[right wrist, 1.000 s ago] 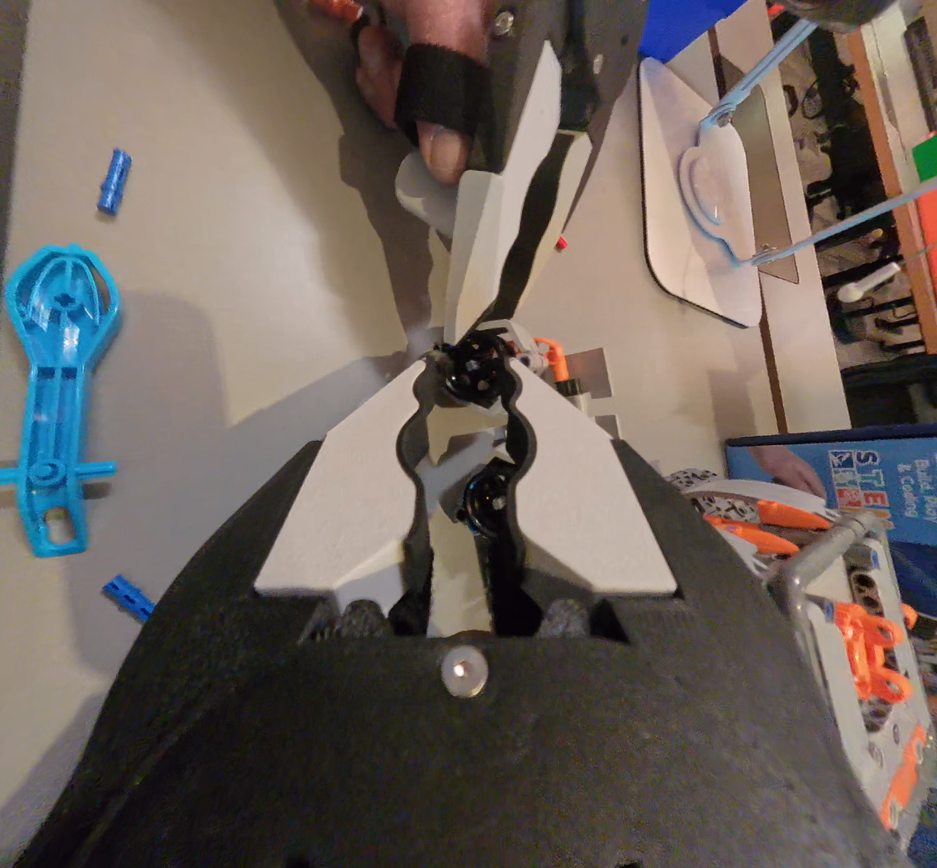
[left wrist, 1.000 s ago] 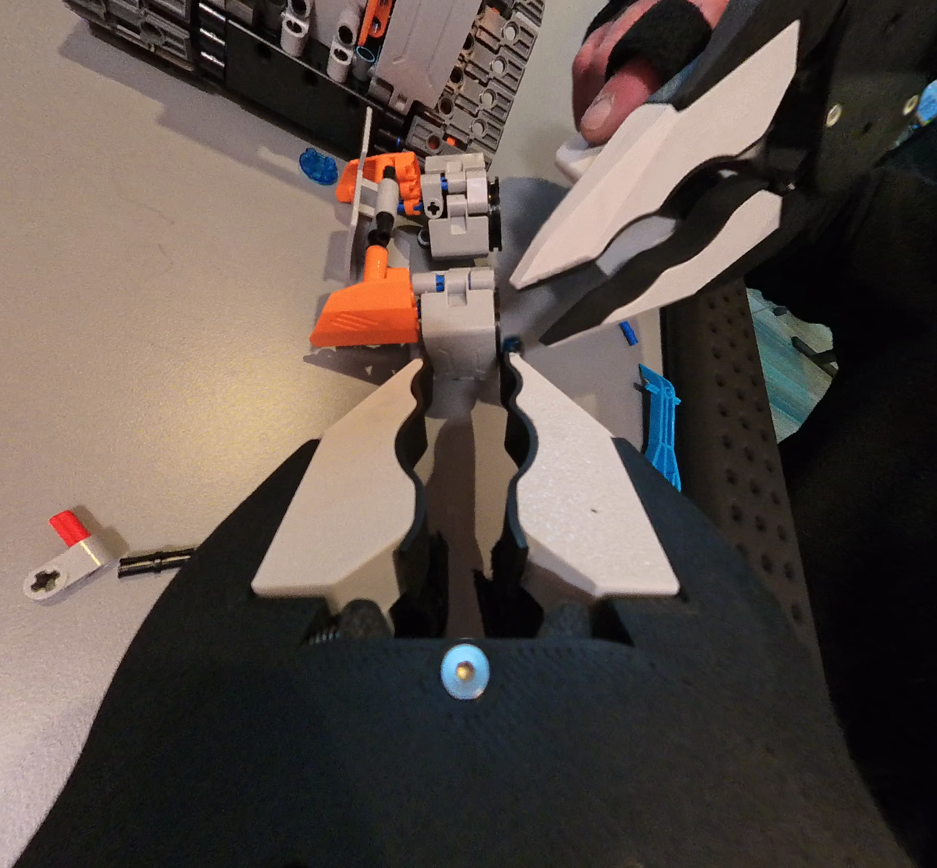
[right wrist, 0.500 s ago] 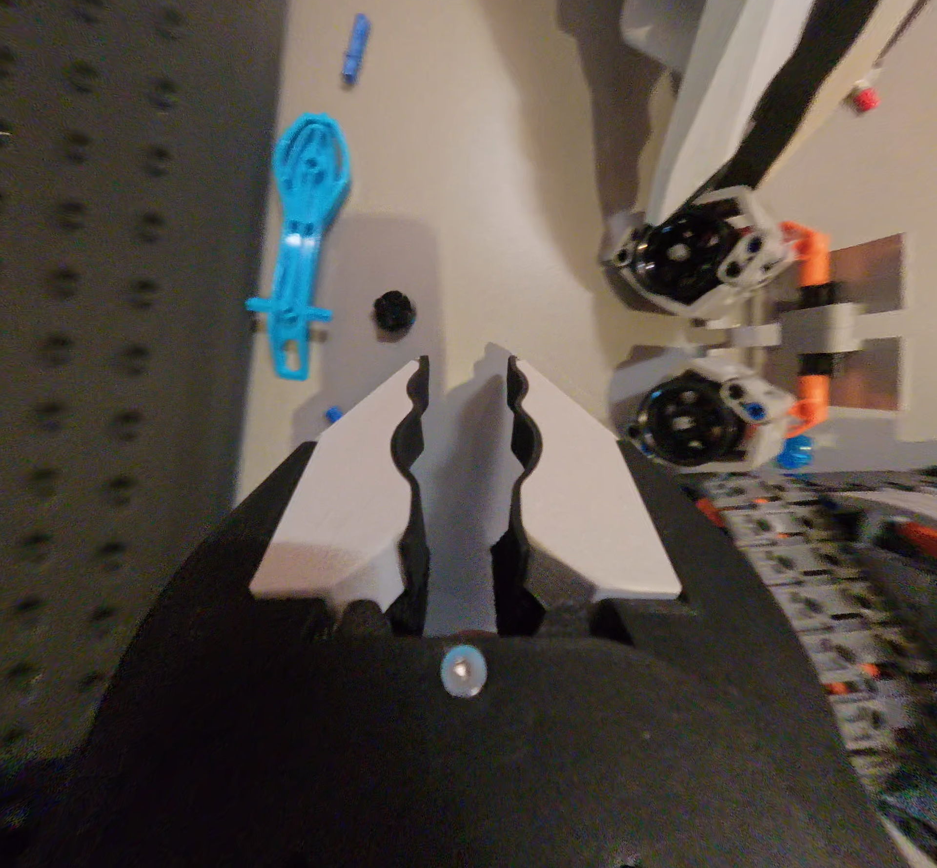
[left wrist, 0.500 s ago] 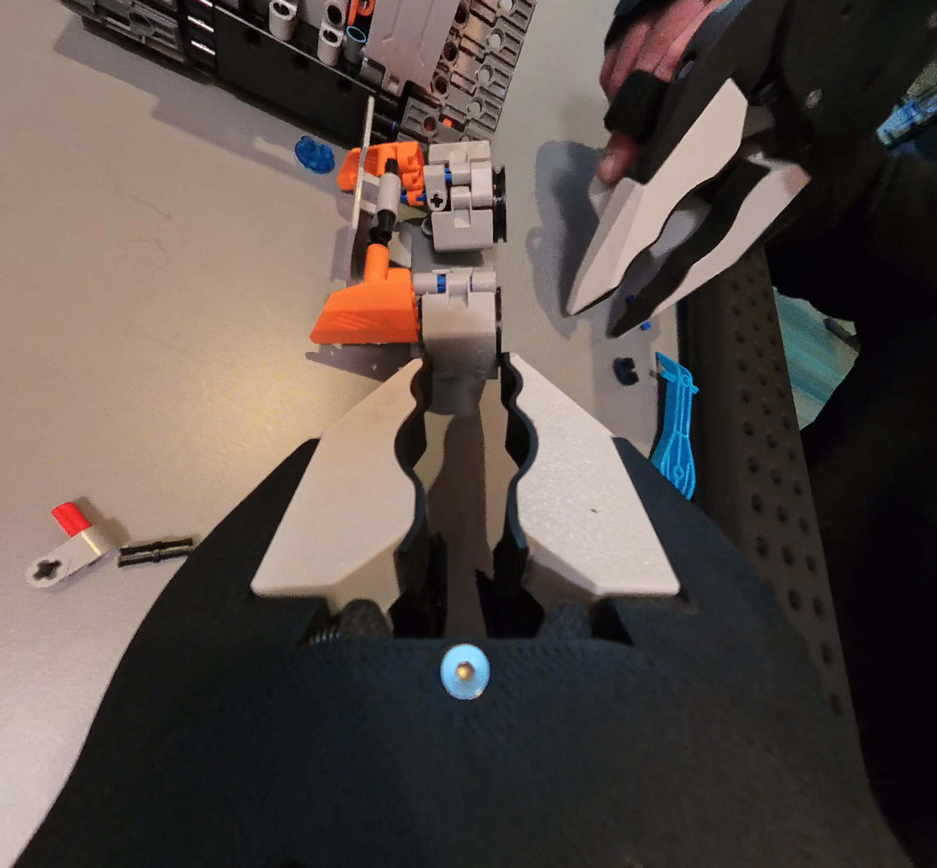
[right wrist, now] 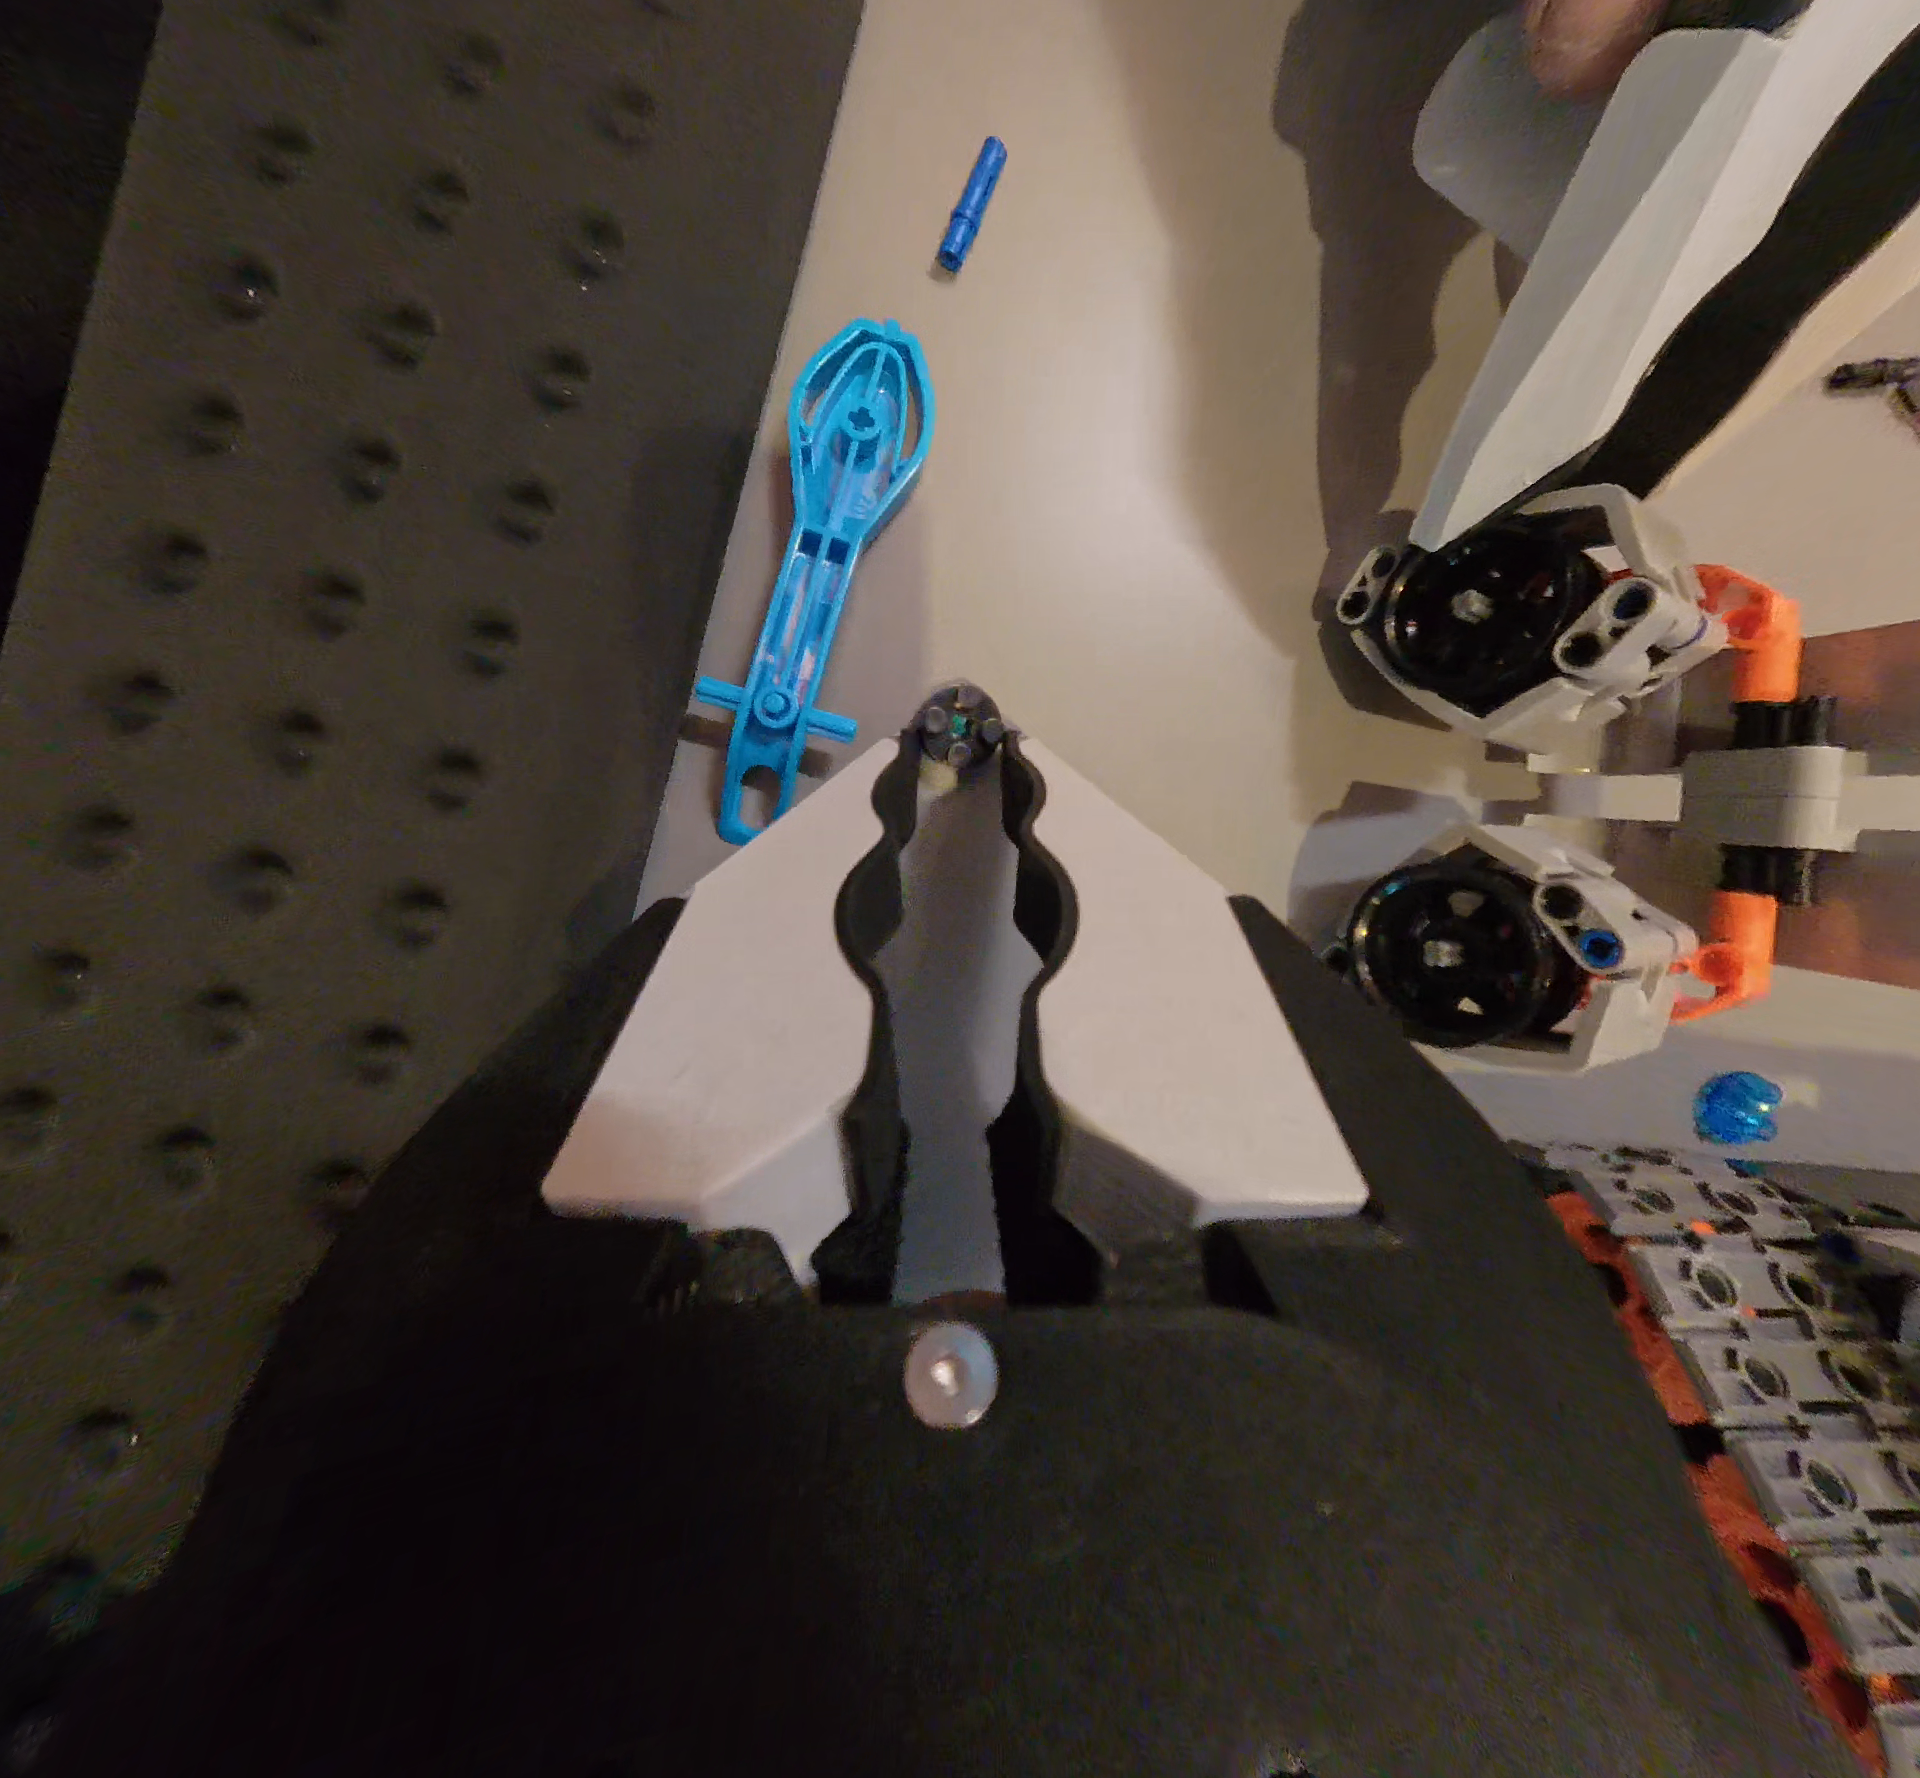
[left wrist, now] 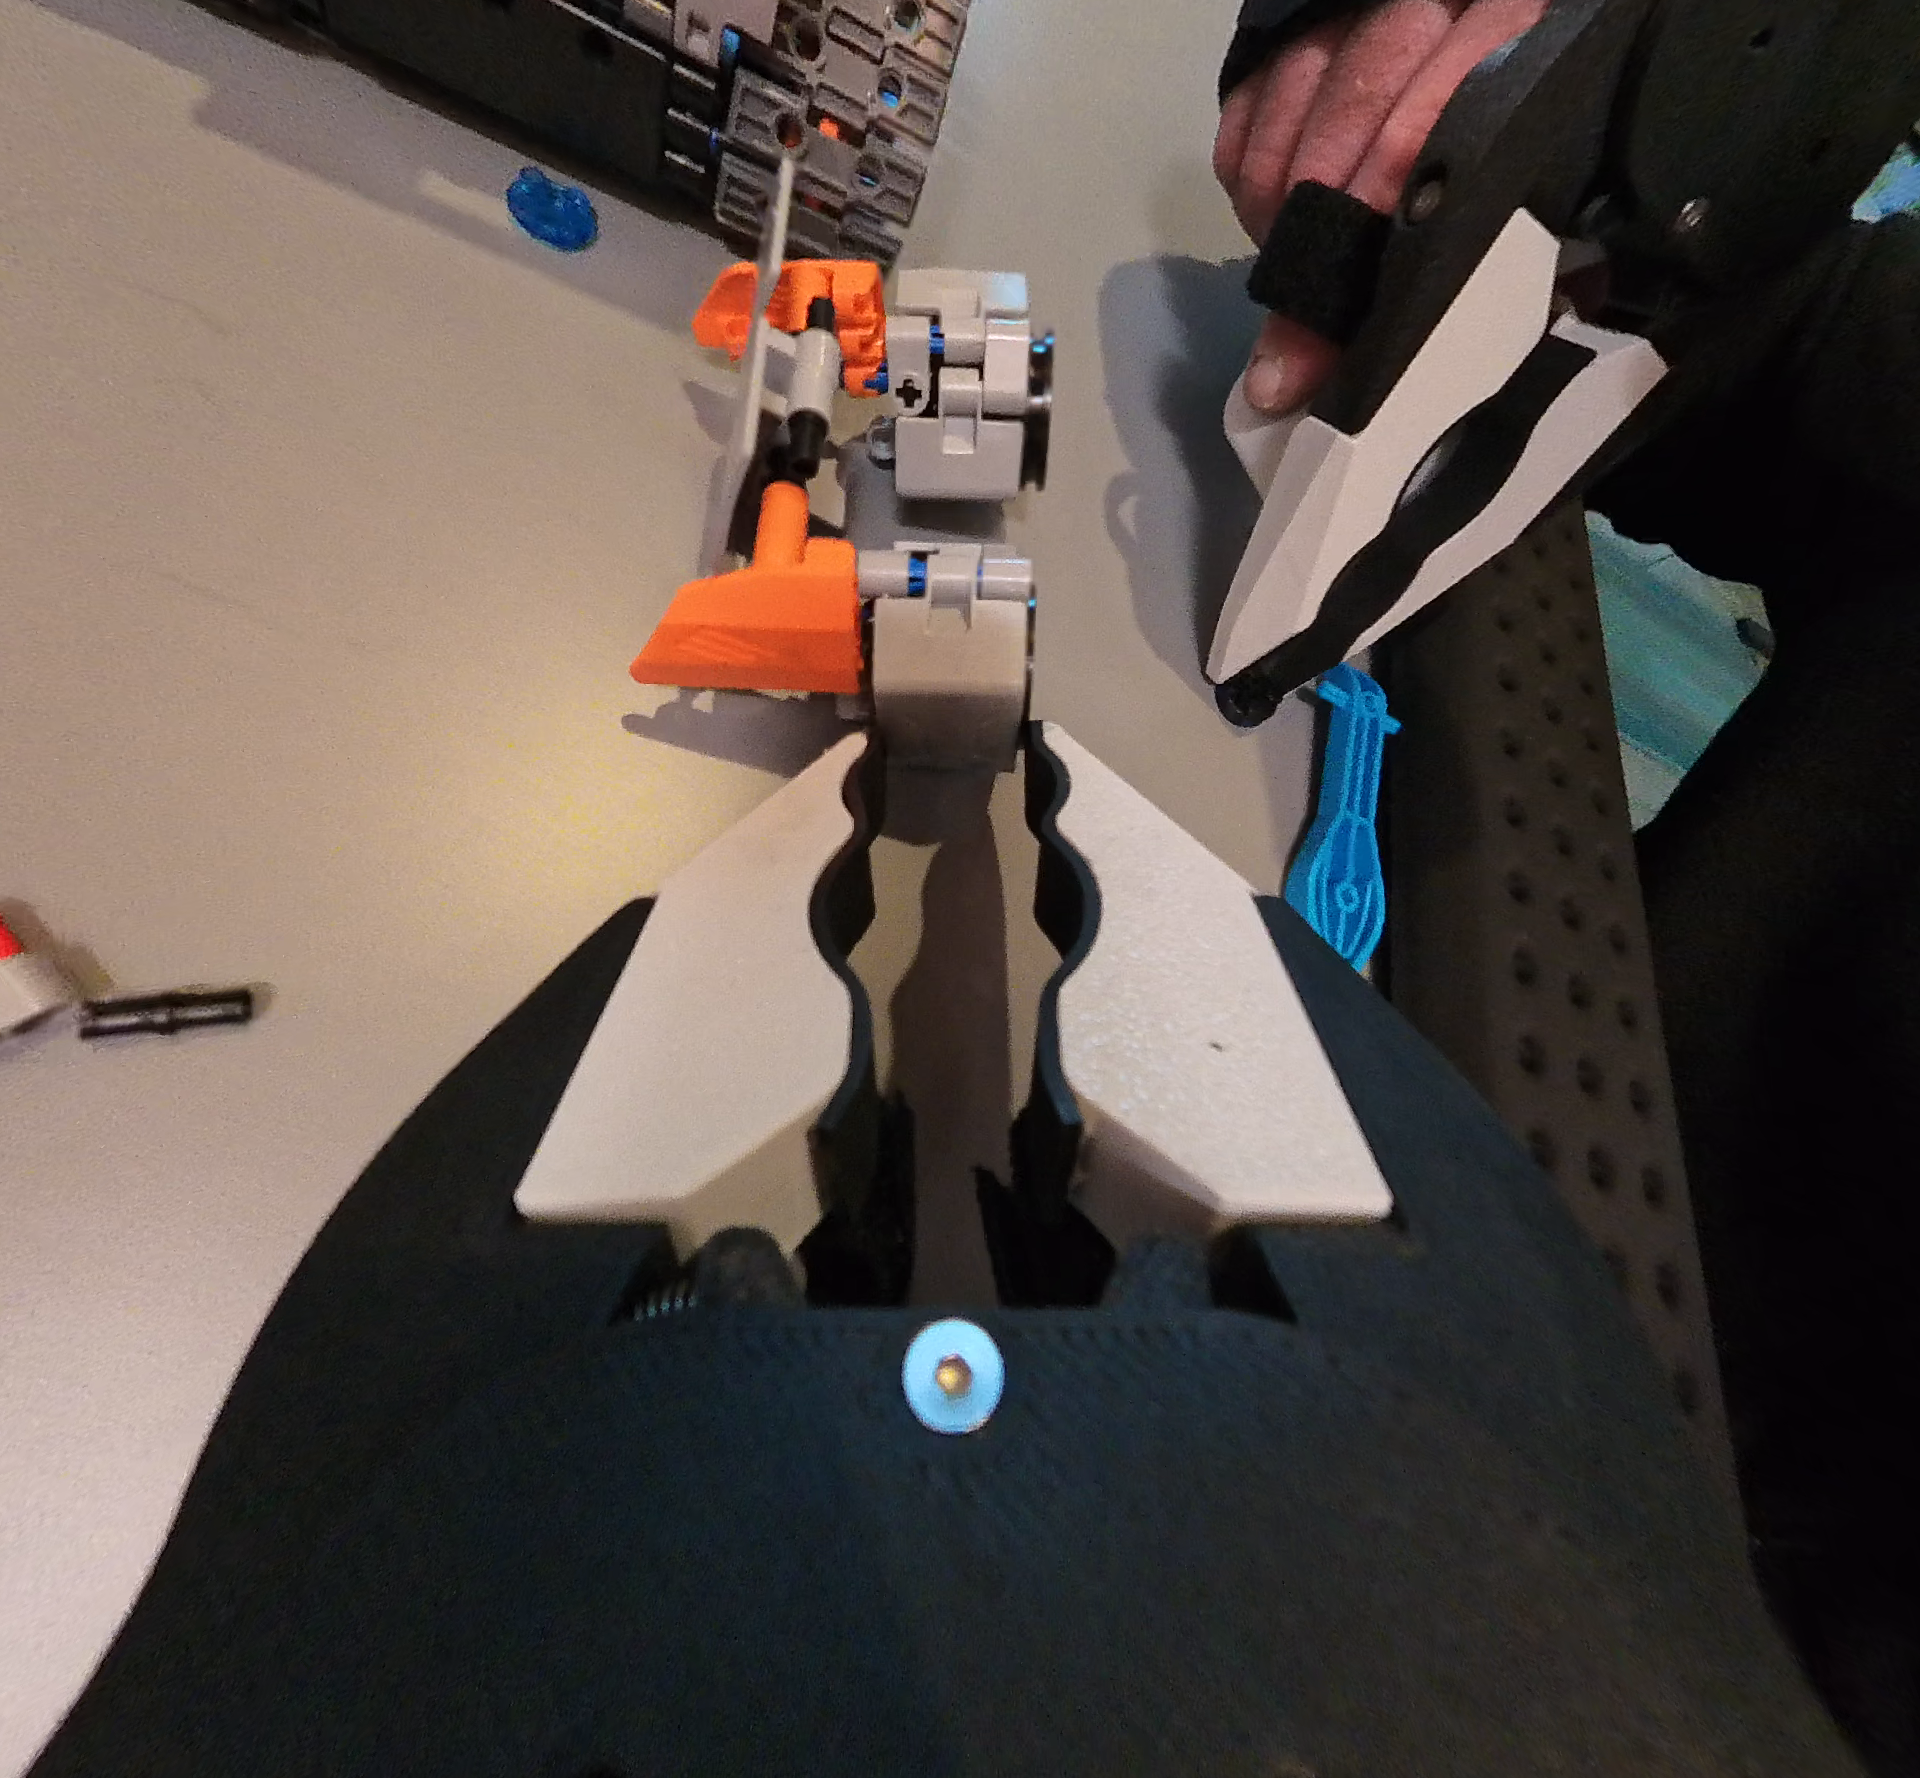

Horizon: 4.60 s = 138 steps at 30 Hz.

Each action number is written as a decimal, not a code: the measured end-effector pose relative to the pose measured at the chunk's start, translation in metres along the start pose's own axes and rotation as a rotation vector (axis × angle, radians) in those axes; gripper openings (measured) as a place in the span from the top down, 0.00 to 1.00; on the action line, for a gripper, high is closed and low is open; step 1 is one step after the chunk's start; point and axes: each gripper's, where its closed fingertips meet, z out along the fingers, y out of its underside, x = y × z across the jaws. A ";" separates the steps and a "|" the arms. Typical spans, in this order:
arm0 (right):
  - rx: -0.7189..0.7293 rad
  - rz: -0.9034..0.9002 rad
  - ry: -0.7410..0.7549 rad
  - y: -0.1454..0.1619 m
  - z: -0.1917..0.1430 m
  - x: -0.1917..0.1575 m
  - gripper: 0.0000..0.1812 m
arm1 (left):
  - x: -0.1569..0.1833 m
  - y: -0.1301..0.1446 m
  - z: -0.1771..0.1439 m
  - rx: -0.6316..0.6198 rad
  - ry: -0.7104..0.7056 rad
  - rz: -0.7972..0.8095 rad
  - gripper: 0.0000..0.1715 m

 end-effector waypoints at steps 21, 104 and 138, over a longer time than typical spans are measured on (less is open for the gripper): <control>0.407 0.405 -0.197 -0.058 -0.018 0.018 0.93 | 0.071 0.004 -0.008 -0.006 -0.399 0.916 0.90; 0.269 0.627 0.107 -0.013 -0.014 0.086 0.99 | -0.009 -0.021 0.007 0.020 -0.120 0.272 0.84; 0.172 0.664 0.200 0.005 -0.022 0.086 0.99 | -0.010 -0.032 0.018 0.028 -0.235 0.378 0.85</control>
